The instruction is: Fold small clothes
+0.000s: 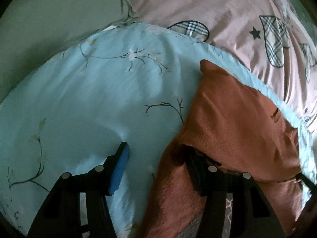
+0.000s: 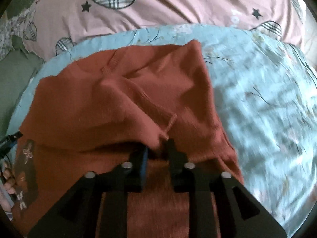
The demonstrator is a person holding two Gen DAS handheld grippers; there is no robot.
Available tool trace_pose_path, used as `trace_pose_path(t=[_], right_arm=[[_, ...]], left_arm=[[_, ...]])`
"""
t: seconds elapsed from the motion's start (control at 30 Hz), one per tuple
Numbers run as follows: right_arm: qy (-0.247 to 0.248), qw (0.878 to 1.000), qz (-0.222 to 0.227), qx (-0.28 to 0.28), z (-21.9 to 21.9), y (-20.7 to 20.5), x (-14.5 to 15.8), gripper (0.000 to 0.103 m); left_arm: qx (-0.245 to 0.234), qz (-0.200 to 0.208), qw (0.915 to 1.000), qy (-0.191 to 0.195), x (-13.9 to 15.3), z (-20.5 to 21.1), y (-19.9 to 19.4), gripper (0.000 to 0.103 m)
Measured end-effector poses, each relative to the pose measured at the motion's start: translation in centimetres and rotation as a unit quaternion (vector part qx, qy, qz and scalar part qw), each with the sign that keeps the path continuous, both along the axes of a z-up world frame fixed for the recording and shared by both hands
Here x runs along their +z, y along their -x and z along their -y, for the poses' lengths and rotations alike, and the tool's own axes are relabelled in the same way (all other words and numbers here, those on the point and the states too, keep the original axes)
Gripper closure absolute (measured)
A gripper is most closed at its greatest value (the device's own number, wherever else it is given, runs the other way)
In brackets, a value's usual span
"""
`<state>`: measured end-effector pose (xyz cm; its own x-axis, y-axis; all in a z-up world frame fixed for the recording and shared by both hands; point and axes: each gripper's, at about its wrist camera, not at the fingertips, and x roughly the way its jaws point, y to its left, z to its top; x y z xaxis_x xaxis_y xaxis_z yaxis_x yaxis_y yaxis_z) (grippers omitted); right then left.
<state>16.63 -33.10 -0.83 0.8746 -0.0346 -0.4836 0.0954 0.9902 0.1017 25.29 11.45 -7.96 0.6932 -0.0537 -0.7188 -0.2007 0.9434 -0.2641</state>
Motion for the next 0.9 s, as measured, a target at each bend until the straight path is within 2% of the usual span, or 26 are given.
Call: trace_pose_path(t=[0.07, 0.1, 0.17, 0.2, 0.27, 0.33, 0.37, 0.5, 0.57, 0.63, 0.7, 0.73, 0.8, 0.9], right_arm=[[-0.022, 0.999, 0.018, 0.02, 0.3, 2.1, 0.6, 0.057], [-0.024, 0.999, 0.025, 0.029, 0.2, 2.7, 0.9, 0.055], [-0.029, 0.997, 0.042, 0.061, 0.0, 3.5, 2.1, 0.049], [-0.037, 0.995, 0.043, 0.078, -0.1, 3.2, 2.6, 0.048], [-0.054, 0.992, 0.04, 0.111, -0.3, 1.8, 3.6, 0.046], [-0.037, 0.991, 0.042, 0.122, -1.0, -0.3, 4.8, 0.046], [-0.023, 0.99, 0.042, 0.129, -1.4, -1.5, 5.3, 0.046], [-0.015, 0.986, 0.022, 0.162, -2.1, -6.9, 7.1, 0.046], [0.004, 0.986, 0.016, 0.168, -2.4, -9.3, 8.0, 0.046], [0.022, 0.985, 0.009, 0.172, -2.7, -11.9, 9.1, 0.045], [0.028, 0.983, -0.004, 0.183, -3.4, -14.5, 10.1, 0.043], [0.028, 0.979, -0.012, 0.199, -4.1, -15.6, 10.5, 0.042], [0.051, 0.969, -0.024, 0.24, -6.8, -17.8, 11.3, 0.04], [0.095, 0.95, -0.037, 0.296, -11.7, -20.5, 11.6, 0.035]], left_arm=[[-0.002, -0.003, 1.0, 0.007, 0.0, -0.2, 0.6, 0.047], [-0.009, -0.001, 0.9999, 0.014, 0.1, -0.3, 0.9, 0.046], [-0.058, 0.012, 0.9965, 0.059, 0.4, -0.7, 1.9, 0.044], [-0.094, 0.026, 0.9914, 0.087, 0.9, -1.0, 2.5, 0.043], [-0.128, 0.05, 0.985, 0.104, 2.0, -1.4, 3.0, 0.036], [-0.138, 0.066, 0.9835, 0.097, 3.4, -1.8, 2.5, 0.024], [-0.142, 0.066, 0.9833, 0.093, 4.0, -1.9, 1.6, 0.019], [-0.174, 0.036, 0.9796, 0.095, 4.4, -1.7, -4.0, 0.019], [-0.186, 0.008, 0.9779, 0.094, 4.1, -1.3, -7.4, 0.019], [-0.215, -0.021, 0.9692, 0.118, 3.4, -0.8, -11.1, 0.019], [-0.222, -0.043, 0.9651, 0.131, 2.7, -0.4, -13.8, 0.019], [-0.231, -0.057, 0.9612, 0.139, 2.2, -0.1, -15.5, 0.019], [-0.231, -0.071, 0.9612, 0.133, 1.7, 0.4, -17.7, 0.019], [-0.244, -0.072, 0.9567, 0.142, 1.3, 1.0, -19.7, 0.019]])
